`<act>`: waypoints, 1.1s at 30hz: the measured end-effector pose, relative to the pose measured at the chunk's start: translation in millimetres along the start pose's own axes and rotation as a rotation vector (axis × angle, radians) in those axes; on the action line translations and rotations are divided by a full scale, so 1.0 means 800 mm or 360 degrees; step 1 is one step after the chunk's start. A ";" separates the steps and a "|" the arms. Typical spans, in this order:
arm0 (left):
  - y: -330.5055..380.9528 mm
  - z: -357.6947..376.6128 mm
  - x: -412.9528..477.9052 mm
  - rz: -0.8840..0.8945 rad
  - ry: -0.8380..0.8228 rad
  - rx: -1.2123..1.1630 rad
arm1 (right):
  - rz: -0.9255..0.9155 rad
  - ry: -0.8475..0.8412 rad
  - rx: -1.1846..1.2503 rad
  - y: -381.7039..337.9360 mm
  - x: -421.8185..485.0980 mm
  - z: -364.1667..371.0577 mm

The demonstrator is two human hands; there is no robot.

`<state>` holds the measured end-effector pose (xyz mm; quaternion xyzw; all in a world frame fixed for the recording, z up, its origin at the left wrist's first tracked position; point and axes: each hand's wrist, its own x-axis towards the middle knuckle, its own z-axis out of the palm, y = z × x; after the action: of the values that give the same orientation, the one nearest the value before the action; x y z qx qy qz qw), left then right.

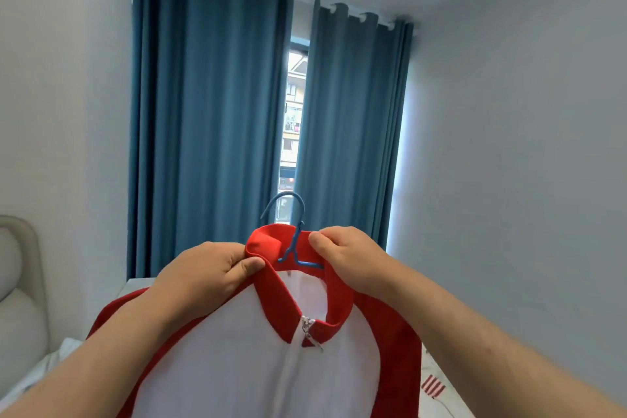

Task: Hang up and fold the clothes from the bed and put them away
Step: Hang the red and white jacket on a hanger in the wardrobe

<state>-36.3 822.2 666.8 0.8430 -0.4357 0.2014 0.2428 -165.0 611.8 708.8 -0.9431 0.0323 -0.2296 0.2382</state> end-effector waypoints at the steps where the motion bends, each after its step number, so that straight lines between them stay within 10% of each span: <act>1: 0.000 -0.011 0.003 -0.0016 0.0006 -0.0055 | -0.0018 -0.0093 0.0047 -0.005 -0.003 -0.003; 18: -0.034 -0.108 -0.017 -0.0183 -0.0066 0.0146 | -0.0153 0.0314 0.0435 -0.010 0.000 -0.045; 29: 0.027 -0.084 0.034 -0.0736 0.0079 -0.0803 | -0.0193 0.0327 0.0259 -0.026 0.008 -0.015; 33: 0.037 -0.082 0.053 -0.0726 -0.0029 -0.0367 | -0.0130 0.0338 0.0230 -0.022 0.012 -0.003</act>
<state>-46.3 819.1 749.8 0.8880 -0.2564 0.0829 0.3726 -158.3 624.9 722.5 -0.8944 0.0022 -0.3395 0.2913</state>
